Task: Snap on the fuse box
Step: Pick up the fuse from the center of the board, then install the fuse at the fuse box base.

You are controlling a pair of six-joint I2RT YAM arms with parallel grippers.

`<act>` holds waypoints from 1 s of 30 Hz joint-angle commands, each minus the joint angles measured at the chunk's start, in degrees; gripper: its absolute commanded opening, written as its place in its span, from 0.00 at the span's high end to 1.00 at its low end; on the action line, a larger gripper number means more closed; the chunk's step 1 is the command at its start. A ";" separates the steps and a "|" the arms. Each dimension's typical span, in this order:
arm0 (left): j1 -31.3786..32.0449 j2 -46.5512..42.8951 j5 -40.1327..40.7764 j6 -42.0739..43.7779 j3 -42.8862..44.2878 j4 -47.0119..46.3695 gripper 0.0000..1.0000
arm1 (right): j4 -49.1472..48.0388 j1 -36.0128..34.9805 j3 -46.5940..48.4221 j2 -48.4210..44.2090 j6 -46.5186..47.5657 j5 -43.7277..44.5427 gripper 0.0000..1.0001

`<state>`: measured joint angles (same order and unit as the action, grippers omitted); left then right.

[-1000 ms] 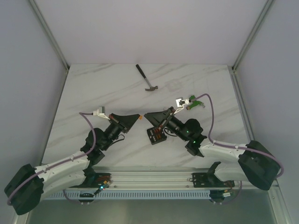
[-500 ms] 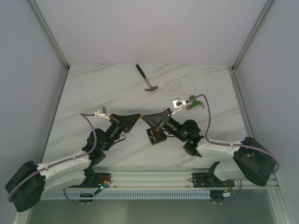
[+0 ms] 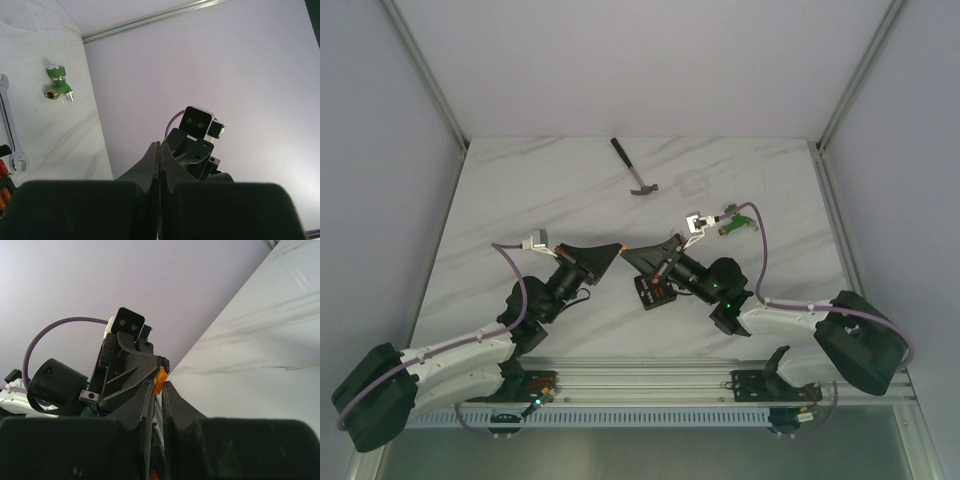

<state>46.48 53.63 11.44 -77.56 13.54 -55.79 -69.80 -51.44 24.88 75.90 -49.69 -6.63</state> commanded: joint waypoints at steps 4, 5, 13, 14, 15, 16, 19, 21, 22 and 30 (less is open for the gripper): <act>0.31 0.12 1.61 -0.03 0.19 -0.93 1.00 | -0.57 -0.29 1.15 -3.25 4.20 -0.70 1.00; 0.33 -0.09 1.83 0.53 0.18 -0.44 0.98 | 1.39 -0.28 1.54 -3.68 4.99 -0.81 1.00; 0.12 -4.66 6.15 10.60 1.12 11.73 0.61 | 30.07 0.78 9.05 -7.17 14.03 -2.95 1.00; 0.06 -5.61 6.74 12.52 1.24 13.75 0.58 | 35.31 1.00 10.18 -7.76 15.67 -2.84 1.00; -0.02 -6.56 7.24 14.25 1.44 16.02 0.55 | 40.26 1.16 11.36 -8.29 17.35 -2.34 1.00; -0.11 -7.39 7.79 16.24 1.78 18.20 0.53 | 46.50 1.36 12.96 -8.47 18.97 -1.55 1.00; -0.24 -9.53 10.11 22.16 2.87 26.01 0.47 | 63.96 1.52 18.54 -8.47 23.76 2.47 1.00; -0.27 -10.71 12.08 25.18 3.12 30.37 0.43 | 72.38 1.52 20.83 -8.53 26.03 5.76 1.00; -0.25 -11.31 13.52 26.21 3.07 32.40 0.39 | 76.04 1.52 21.84 -8.50 26.96 7.28 1.00; -0.44 -14.25 16.80 31.79 2.31 41.86 0.20 | 96.35 1.52 27.95 -5.69 30.39 16.35 1.00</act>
<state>46.39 40.53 24.93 -50.72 15.03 -20.53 12.21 -50.06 49.52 68.60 -22.65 3.49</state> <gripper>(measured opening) 0.766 0.139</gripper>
